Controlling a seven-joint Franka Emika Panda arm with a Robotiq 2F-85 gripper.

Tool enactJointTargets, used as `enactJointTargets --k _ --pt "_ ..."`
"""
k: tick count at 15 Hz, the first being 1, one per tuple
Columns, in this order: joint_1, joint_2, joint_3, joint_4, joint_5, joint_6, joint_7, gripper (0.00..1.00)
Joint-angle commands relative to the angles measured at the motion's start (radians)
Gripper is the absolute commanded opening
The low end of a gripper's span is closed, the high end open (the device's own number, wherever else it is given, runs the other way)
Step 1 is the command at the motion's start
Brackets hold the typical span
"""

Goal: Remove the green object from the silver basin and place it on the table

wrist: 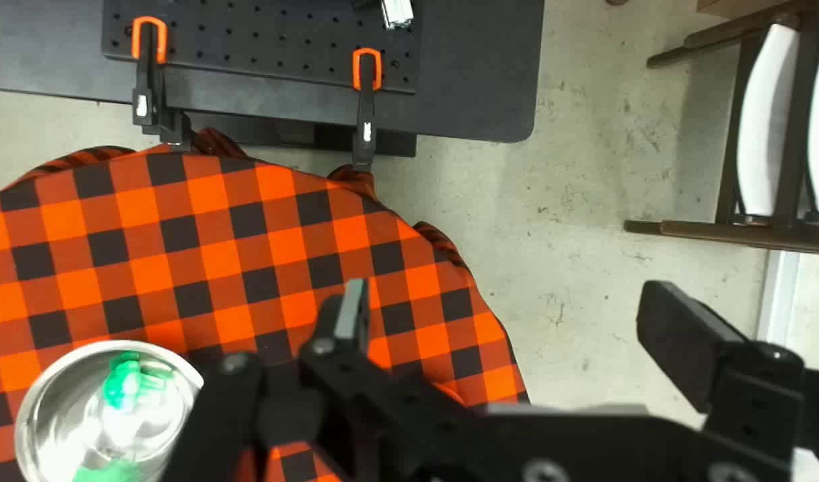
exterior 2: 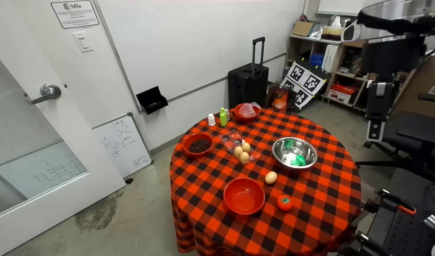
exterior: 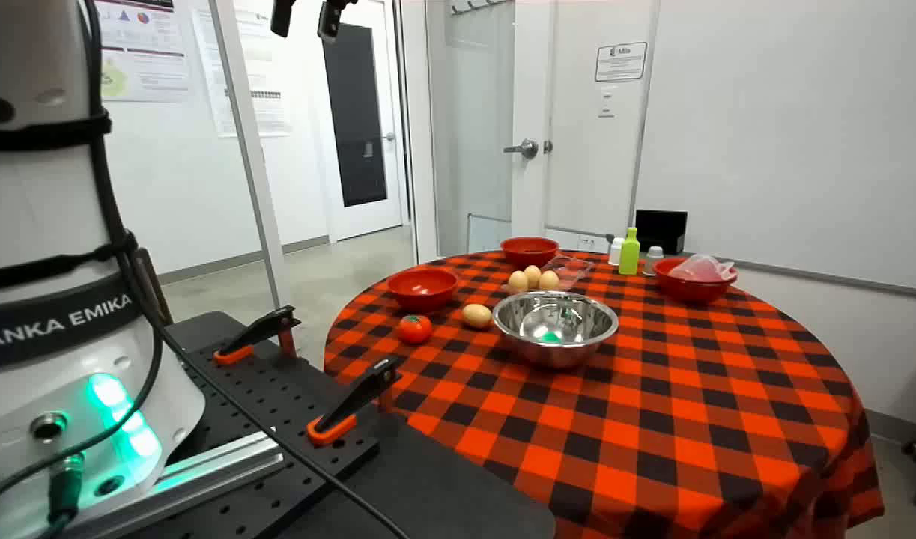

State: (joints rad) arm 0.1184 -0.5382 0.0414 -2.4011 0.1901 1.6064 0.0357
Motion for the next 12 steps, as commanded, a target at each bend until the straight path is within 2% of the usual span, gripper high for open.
enactJointTargets --k 1,12 --pt "-0.016 0.0 0.013 0.002 0.005 -0.002 -0.006 1.0" --pt "-0.023 0.002 0.011 0.004 0.004 0.009 0.002 1.0"
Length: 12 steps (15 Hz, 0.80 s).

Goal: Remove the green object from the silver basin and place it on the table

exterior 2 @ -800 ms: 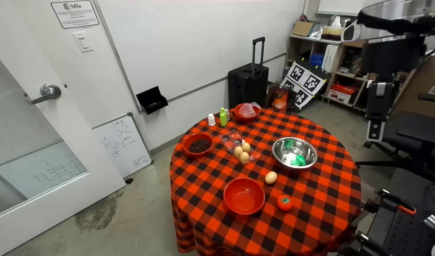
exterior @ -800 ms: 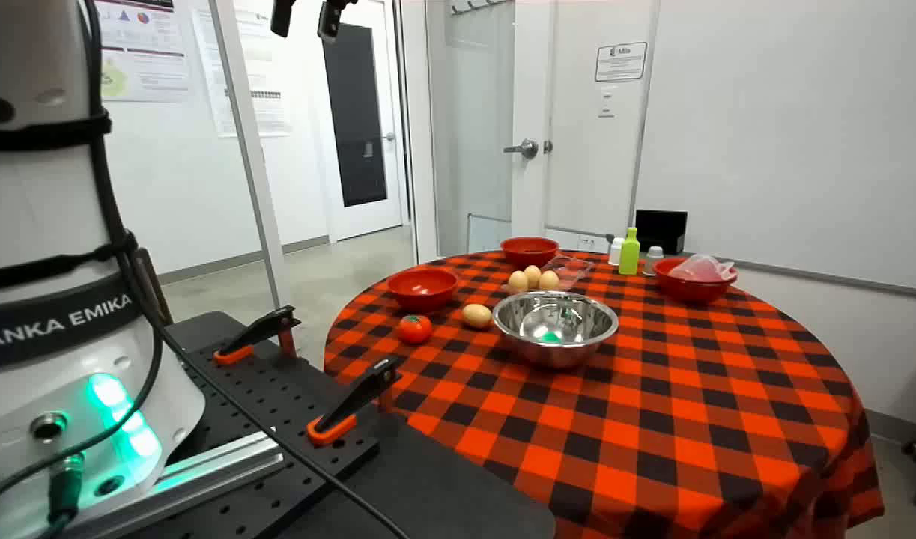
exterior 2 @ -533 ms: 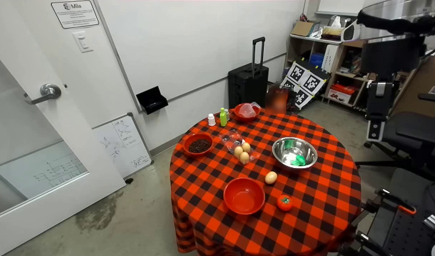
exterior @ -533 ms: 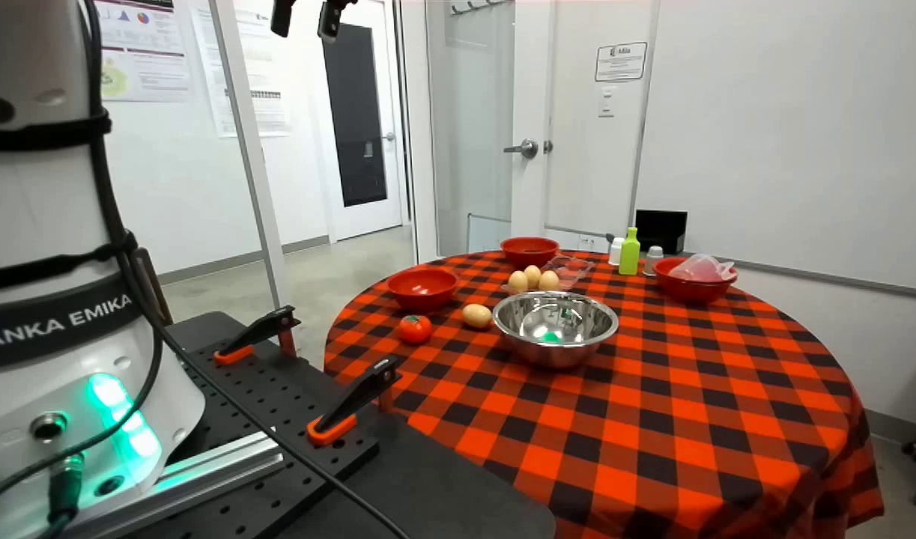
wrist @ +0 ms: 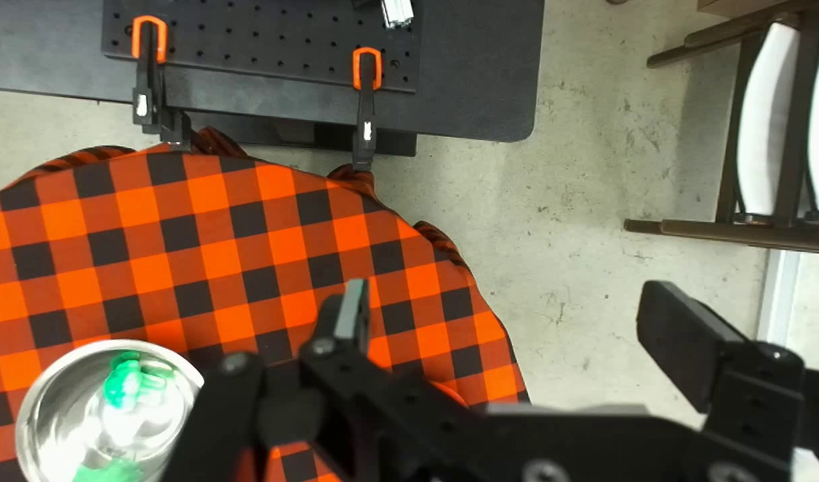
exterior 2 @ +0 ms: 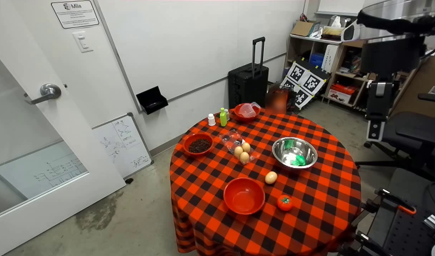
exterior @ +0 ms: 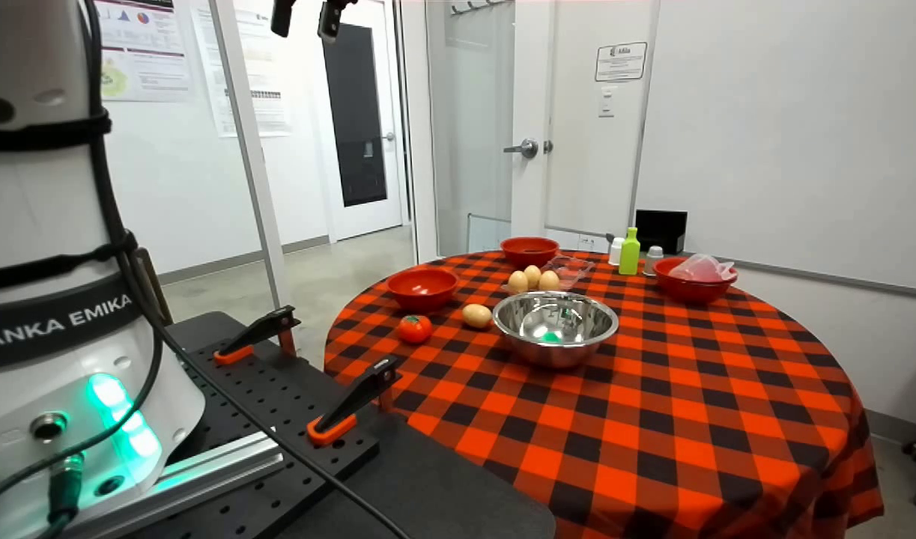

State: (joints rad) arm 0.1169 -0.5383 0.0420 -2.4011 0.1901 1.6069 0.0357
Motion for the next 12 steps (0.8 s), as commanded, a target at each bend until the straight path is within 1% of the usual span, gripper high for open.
enactJointTargets --k 1,4,6,8,12 --pt "-0.031 0.009 0.004 0.008 -0.001 0.024 -0.002 1.0" --pt "-0.081 0.052 -0.03 0.019 -0.013 0.092 -0.005 1.0" --pt "-0.124 0.098 -0.059 0.021 -0.016 0.172 0.001 1.0" --pt "-0.161 0.161 -0.089 0.027 -0.012 0.26 0.001 1.0" --pt "-0.218 0.316 -0.119 0.034 -0.025 0.501 0.046 1.0"
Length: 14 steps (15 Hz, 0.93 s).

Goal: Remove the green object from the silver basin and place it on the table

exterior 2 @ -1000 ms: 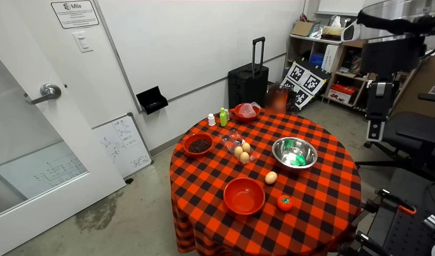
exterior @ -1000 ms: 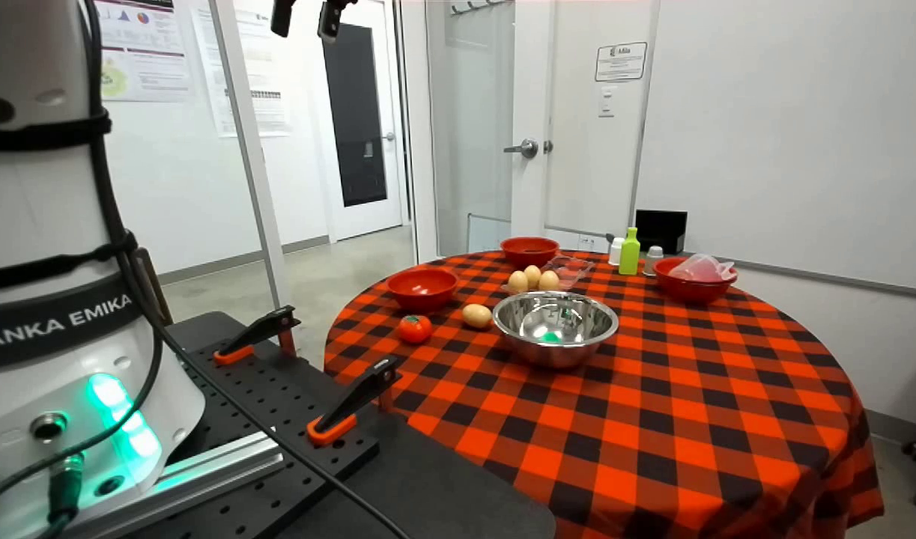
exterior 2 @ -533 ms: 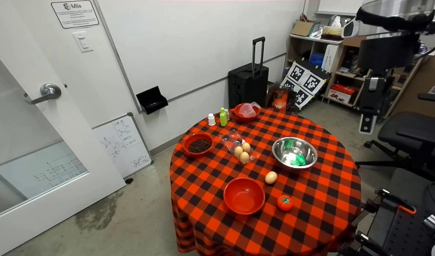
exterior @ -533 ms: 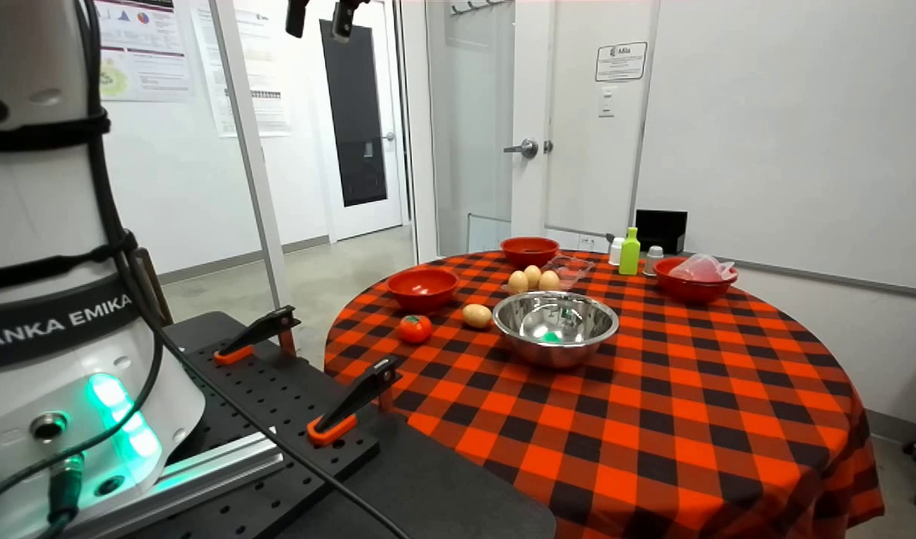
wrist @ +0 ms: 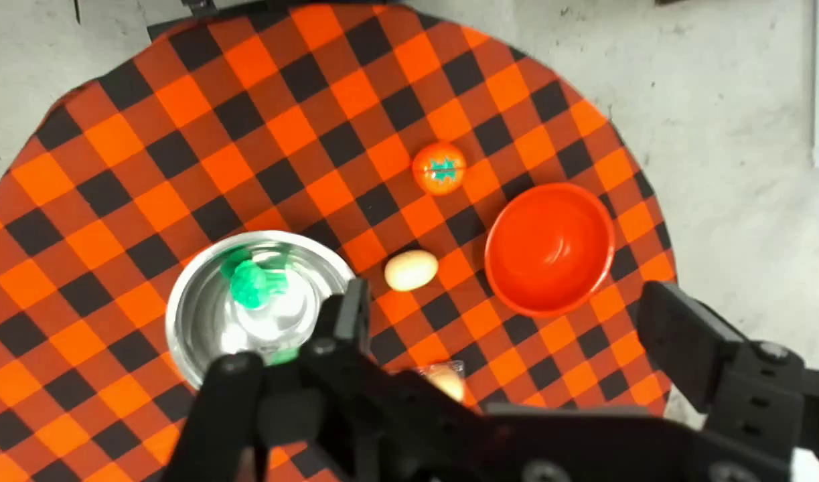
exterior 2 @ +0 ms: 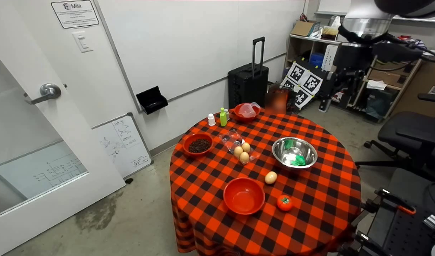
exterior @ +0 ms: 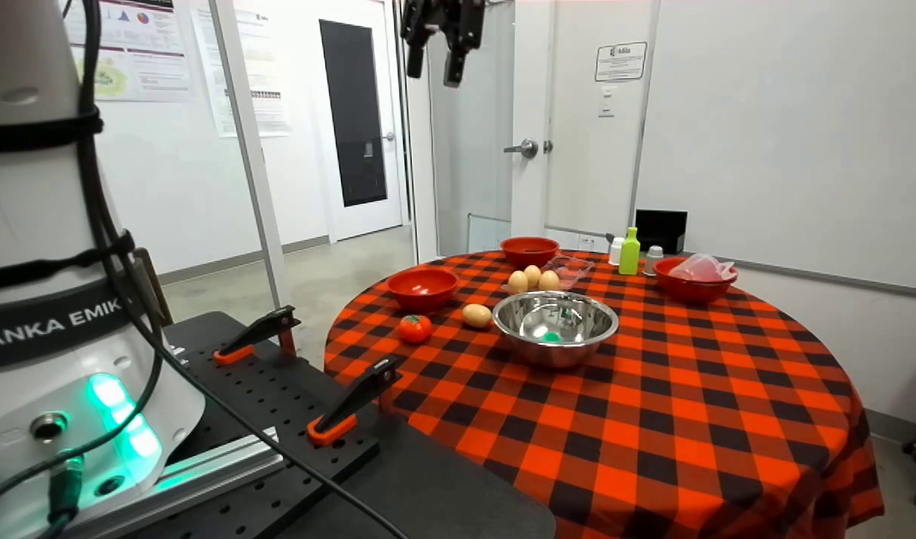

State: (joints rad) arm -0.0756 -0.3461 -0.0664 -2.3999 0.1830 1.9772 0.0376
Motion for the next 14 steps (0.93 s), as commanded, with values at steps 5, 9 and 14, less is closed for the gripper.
enactJointTargets --k 5,9,14 --pt "-0.052 0.322 -0.004 0.041 -0.117 0.409 0.196 1.0" --pt "-0.037 0.445 -0.022 0.047 -0.246 0.526 0.368 1.0" --pt "-0.005 0.559 -0.058 0.066 -0.297 0.57 0.512 1.0"
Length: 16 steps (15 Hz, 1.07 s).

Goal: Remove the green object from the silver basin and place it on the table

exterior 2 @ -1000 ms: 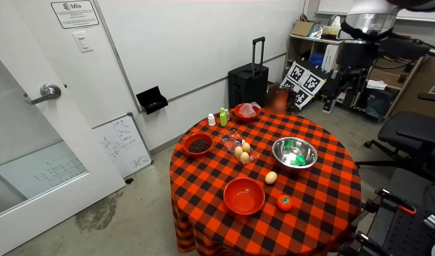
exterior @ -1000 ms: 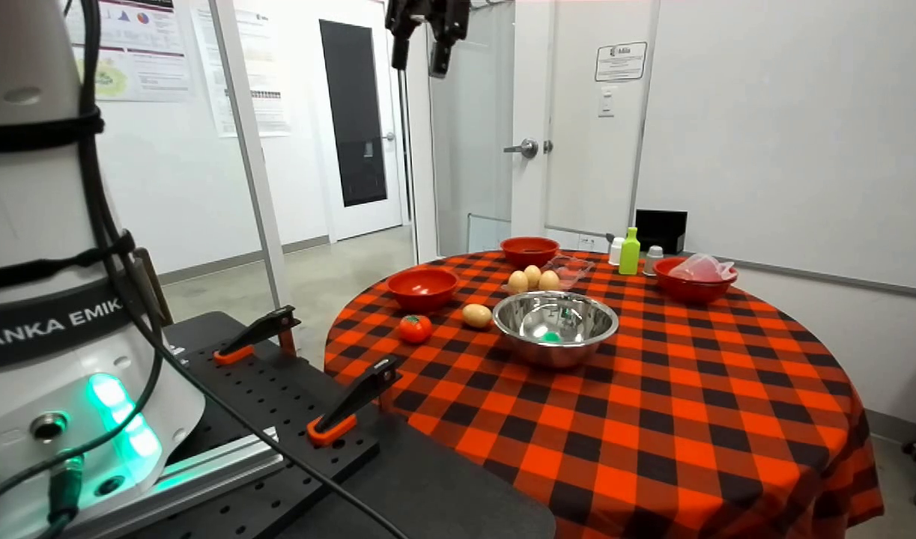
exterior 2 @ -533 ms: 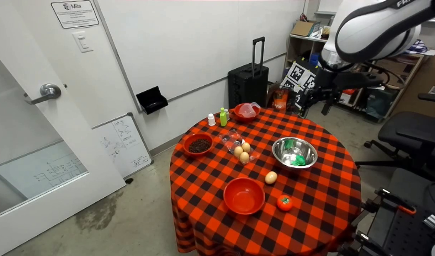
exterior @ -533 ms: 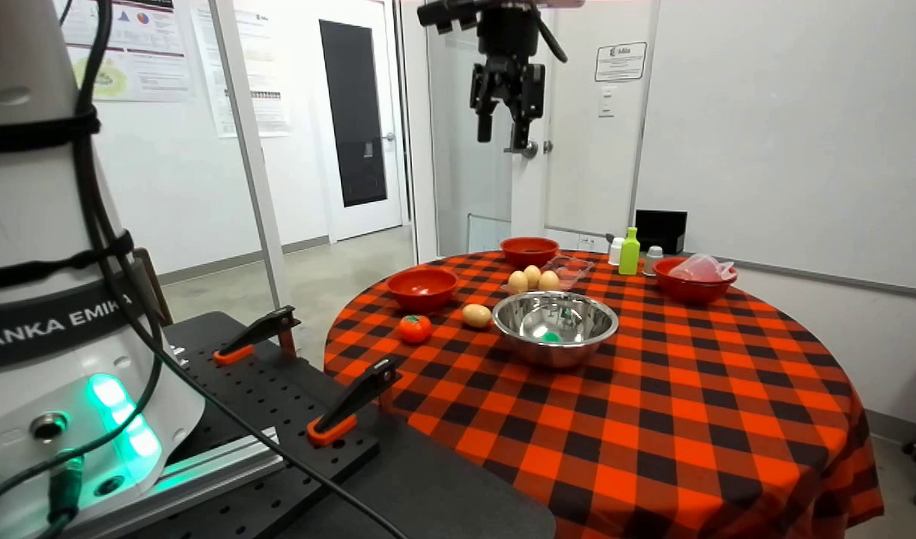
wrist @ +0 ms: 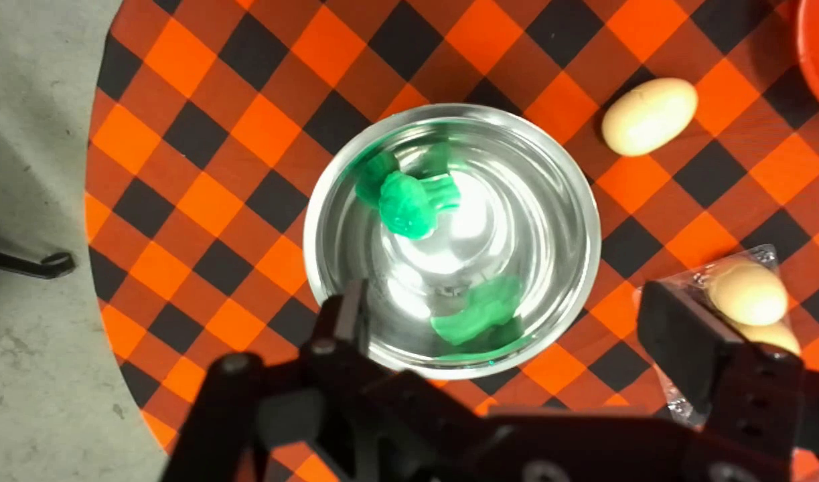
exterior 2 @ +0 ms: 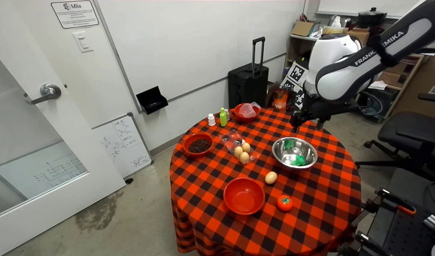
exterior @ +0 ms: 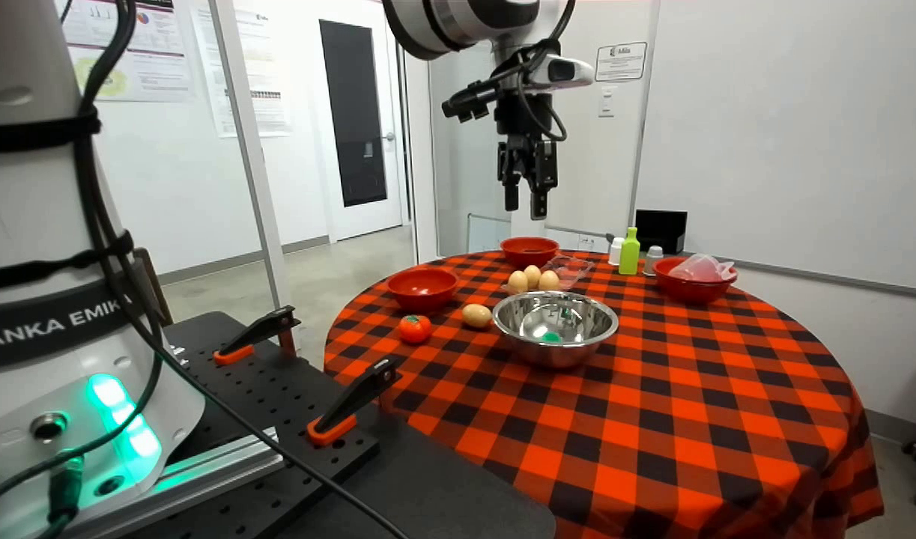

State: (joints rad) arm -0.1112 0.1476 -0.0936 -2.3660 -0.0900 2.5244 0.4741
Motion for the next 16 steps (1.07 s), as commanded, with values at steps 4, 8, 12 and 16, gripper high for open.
enactJointTargets --k 4,8,12,16 --pt "0.045 0.141 -0.053 0.044 0.022 0.028 0.109 1.0" --pt "0.031 0.209 -0.041 0.064 0.134 0.035 0.079 1.0" --pt "0.017 0.282 -0.038 0.106 0.238 0.059 0.056 1.0" --pt "0.037 0.276 -0.058 0.096 0.245 0.039 0.063 1.0"
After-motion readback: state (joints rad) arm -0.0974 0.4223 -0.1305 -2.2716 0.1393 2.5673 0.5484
